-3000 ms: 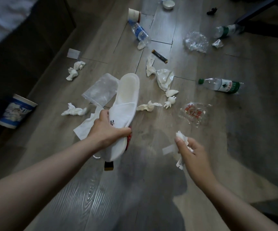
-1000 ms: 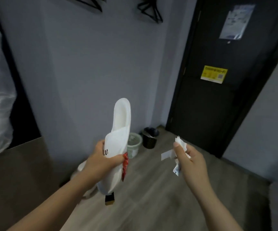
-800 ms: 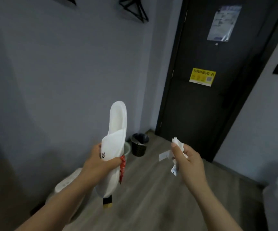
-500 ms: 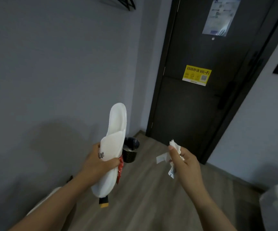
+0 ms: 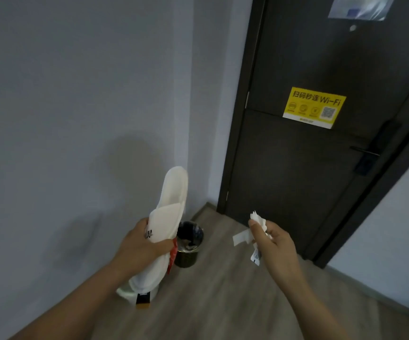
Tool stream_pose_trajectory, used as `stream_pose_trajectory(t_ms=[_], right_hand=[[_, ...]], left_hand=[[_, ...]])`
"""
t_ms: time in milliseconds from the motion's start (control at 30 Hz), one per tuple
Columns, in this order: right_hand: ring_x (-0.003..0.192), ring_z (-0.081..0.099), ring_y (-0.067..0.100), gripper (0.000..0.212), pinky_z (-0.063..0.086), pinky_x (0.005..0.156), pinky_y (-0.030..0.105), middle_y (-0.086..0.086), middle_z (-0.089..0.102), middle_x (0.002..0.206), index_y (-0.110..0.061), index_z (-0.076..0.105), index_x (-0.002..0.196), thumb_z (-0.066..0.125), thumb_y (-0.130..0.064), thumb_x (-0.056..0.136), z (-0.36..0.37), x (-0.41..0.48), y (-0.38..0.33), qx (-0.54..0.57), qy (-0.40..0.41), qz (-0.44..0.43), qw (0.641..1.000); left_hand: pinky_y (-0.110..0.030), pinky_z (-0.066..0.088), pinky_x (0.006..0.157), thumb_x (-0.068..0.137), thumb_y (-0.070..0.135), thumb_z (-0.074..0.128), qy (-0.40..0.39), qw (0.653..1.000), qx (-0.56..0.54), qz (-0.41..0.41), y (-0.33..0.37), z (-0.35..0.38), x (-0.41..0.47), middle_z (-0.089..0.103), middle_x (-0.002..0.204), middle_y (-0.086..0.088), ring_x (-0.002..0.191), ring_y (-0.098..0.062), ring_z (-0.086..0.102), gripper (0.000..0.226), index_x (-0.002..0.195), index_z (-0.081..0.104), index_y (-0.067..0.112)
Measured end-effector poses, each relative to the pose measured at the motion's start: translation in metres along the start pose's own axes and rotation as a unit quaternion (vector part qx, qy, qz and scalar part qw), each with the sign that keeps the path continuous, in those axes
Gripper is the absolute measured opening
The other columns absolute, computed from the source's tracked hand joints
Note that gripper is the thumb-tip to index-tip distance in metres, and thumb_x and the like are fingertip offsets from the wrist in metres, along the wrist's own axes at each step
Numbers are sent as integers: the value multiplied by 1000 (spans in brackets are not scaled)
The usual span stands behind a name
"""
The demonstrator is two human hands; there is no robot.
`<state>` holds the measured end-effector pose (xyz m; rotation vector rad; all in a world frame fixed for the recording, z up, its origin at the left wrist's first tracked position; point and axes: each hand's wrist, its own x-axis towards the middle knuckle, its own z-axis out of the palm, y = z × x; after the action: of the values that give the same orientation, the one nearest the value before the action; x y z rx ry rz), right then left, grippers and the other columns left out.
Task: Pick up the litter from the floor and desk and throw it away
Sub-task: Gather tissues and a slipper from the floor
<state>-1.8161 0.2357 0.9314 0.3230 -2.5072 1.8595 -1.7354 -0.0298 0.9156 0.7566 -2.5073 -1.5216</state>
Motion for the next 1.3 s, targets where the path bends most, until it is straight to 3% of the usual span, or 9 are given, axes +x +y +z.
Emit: stream_pose_trajectory(t_ms=[200, 367, 467, 567, 667, 967, 1067, 1200, 1300], right_hand=[[44, 53, 3, 37, 41, 45, 12, 0, 57, 47, -13, 61, 66, 55, -37, 94, 36, 126, 37, -36, -40, 43, 998], [42, 54, 3, 38, 39, 43, 11, -1, 59, 48, -17, 61, 64, 54, -42, 93, 85, 225, 78, -61, -47, 72, 994], [45, 57, 8, 41, 47, 50, 21, 3, 61, 51, -16, 61, 68, 51, -47, 93, 121, 281, 110, -80, -51, 114, 989], [43, 57, 9, 46, 48, 56, 28, 3, 60, 48, -12, 59, 69, 49, -49, 94, 164, 344, 146, -100, -74, 159, 979], [43, 55, 6, 46, 45, 54, 27, 1, 59, 46, -13, 57, 66, 49, -48, 94, 193, 374, 166, -100, -72, 191, 974], [50, 56, 8, 38, 48, 61, 35, 0, 59, 53, -10, 60, 70, 56, -40, 93, 285, 467, 327, -108, -134, 302, 938], [46, 51, 3, 38, 44, 56, 30, -4, 55, 49, -13, 58, 67, 56, -40, 93, 308, 488, 391, -124, -153, 305, 932], [43, 51, 0, 38, 39, 48, 20, -7, 56, 46, -16, 56, 64, 55, -40, 93, 330, 507, 472, -134, -174, 315, 923], [43, 51, 0, 37, 38, 46, 17, -9, 56, 47, -17, 55, 61, 57, -38, 92, 339, 517, 522, -134, -181, 325, 919]], left_hand=[[-23, 44, 64, 60, 45, 80, -24, 998, 19, -58, -8, 21, 125, 60, 105, 7, 90, -11, 58, 66, 115, 48, 28], [-26, 48, 66, 66, 44, 77, -79, 990, 69, -94, -35, 35, 253, 67, 94, 6, 85, -12, 63, 50, 107, 56, 27], [-34, 54, 75, 59, 50, 73, -120, 981, 93, -118, -61, 51, 332, 70, 89, 3, 82, -16, 66, 52, 101, 63, 22], [-32, 51, 78, 64, 54, 72, -168, 965, 123, -159, -92, 71, 413, 68, 104, -1, 91, -19, 64, 59, 111, 60, 20], [-29, 46, 76, 68, 56, 73, -192, 951, 159, -186, -111, 84, 453, 65, 113, -4, 95, -21, 61, 63, 115, 59, 17], [-25, 43, 68, 68, 58, 74, -239, 911, 186, -281, -238, 181, 575, 61, 101, -3, 90, -19, 58, 72, 118, 56, 10], [-20, 34, 51, 69, 62, 71, -237, 900, 199, -306, -282, 220, 606, 49, 75, 5, 69, -12, 51, 68, 107, 58, 7], [-21, 33, 48, 67, 69, 65, -252, 879, 171, -366, -343, 282, 642, 54, 85, 0, 65, -10, 49, 73, 111, 55, 12], [-22, 35, 49, 70, 67, 65, -239, 874, 128, -404, -379, 330, 661, 53, 75, 4, 65, -11, 50, 65, 105, 55, 12]])
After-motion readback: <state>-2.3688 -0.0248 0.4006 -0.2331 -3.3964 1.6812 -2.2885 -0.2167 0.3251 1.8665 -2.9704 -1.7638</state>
